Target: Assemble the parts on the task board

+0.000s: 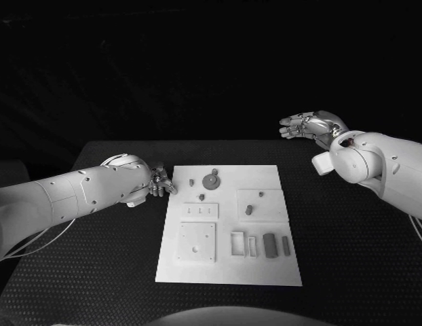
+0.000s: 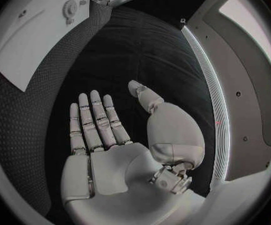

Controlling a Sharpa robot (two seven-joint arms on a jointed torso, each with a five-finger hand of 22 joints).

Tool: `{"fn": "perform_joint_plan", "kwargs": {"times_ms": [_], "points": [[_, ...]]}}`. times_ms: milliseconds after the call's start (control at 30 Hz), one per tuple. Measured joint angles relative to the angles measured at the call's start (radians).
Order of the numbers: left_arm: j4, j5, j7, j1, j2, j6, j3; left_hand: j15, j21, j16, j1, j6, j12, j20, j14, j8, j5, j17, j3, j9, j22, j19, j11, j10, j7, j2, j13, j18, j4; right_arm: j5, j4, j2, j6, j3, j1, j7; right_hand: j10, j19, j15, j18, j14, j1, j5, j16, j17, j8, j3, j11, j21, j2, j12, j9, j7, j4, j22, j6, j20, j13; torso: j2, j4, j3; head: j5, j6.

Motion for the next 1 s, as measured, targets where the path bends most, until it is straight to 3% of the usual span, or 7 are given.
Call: {"fn": "perform_joint_plan", "kwargs": {"times_ms": [167,433,633,767,900,1000], "points": [[0.001,0.027,0.006,0.000,-0.009,0.000,0.002,0.007,-0.011,-0.011,-0.026,-0.009,-0.014,0.000,-0.007,0.001,0.000,0.001,0.004,-0.005,0.000,0.000,0.006,-0.003,0.004,0.033,0.000,0.000,-0.018,-0.002,0.000,0.000,0.000,0.000,-0.001,0.000,0.003,0.000,0.000,0.000,0.000,0.000,0.000,0.000,0.000,0.000,0.000,-0.003,0.000,0.000,0.000,0.000,0.000,0.000,0.001,0.000,0.000,0.000,0.000,0.0004,-0.0001,-0.001,0.003],[0.004,0.094,0.011,-0.002,-0.029,0.004,0.028,0.007,-0.017,-0.011,-0.030,-0.015,-0.031,0.000,-0.007,0.000,0.000,0.004,0.006,-0.011,0.000,0.000,0.010,-0.007,0.005,0.047,-0.005,0.000,-0.034,-0.010,-0.001,-0.002,-0.001,0.000,-0.003,0.001,0.003,0.000,0.000,0.000,0.000,0.000,0.000,0.000,0.000,0.000,0.000,-0.003,0.000,0.000,0.000,0.000,0.000,0.000,0.001,0.000,0.000,0.000,0.000,0.0006,-0.0012,-0.002,0.007],[0.015,0.163,0.022,0.006,-0.048,0.012,0.037,0.007,-0.017,-0.011,-0.025,-0.020,-0.036,0.000,-0.007,-0.003,-0.001,0.005,0.006,-0.018,0.000,-0.008,0.010,-0.007,0.007,0.053,-0.006,0.000,-0.034,-0.029,0.000,-0.003,-0.001,0.000,-0.004,0.002,0.003,0.000,0.000,0.000,0.000,0.000,0.000,0.000,-0.001,0.000,0.006,-0.003,-0.004,0.000,-0.004,-0.001,0.000,-0.006,0.004,0.000,0.000,0.000,-0.001,0.0012,-0.0012,-0.002,0.013],[0.030,0.220,0.037,0.023,-0.066,0.029,0.047,0.007,-0.017,-0.011,-0.025,-0.020,-0.041,0.000,-0.007,-0.004,-0.002,0.007,0.006,-0.019,0.000,-0.008,0.011,-0.007,0.007,0.053,-0.007,0.000,-0.034,-0.060,0.005,-0.006,-0.002,0.000,-0.006,0.005,0.009,0.000,0.000,0.000,0.000,0.023,0.000,0.000,-0.001,0.004,0.014,-0.002,-0.004,-0.003,-0.004,-0.002,0.000,-0.024,0.008,0.000,0.000,0.001,-0.001,0.0012,-0.0010,-0.003,0.018],[0.046,0.311,0.057,0.053,-0.085,0.059,0.048,0.007,-0.017,-0.011,-0.025,-0.022,-0.041,0.000,-0.007,-0.005,-0.002,0.007,0.006,-0.020,0.000,-0.008,0.011,-0.007,0.009,0.053,-0.007,0.000,-0.034,-0.113,0.016,-0.009,-0.004,0.000,-0.010,0.010,0.022,0.000,0.000,0.000,0.000,0.052,-0.010,0.000,-0.001,0.010,0.019,-0.004,-0.008,-0.012,-0.004,-0.002,0.002,-0.031,0.013,0.003,0.000,0.002,-0.001,0.0012,-0.0007,-0.003,0.025],[0.055,0.446,0.079,0.080,-0.101,0.096,0.049,0.007,-0.017,-0.011,-0.020,-0.025,-0.041,0.000,-0.007,-0.006,-0.002,0.010,0.005,-0.023,0.000,-0.008,0.012,-0.005,0.012,0.058,-0.007,0.000,-0.035,-0.170,0.027,-0.011,-0.009,0.000,-0.012,0.016,0.035,0.000,0.000,0.000,0.000,0.086,-0.013,0.000,-0.001,0.017,0.022,-0.010,-0.012,-0.017,-0.004,-0.002,0.008,-0.033,0.017,0.011,0.000,0.003,-0.002,0.0012,0.0005,-0.004,0.031]]}}
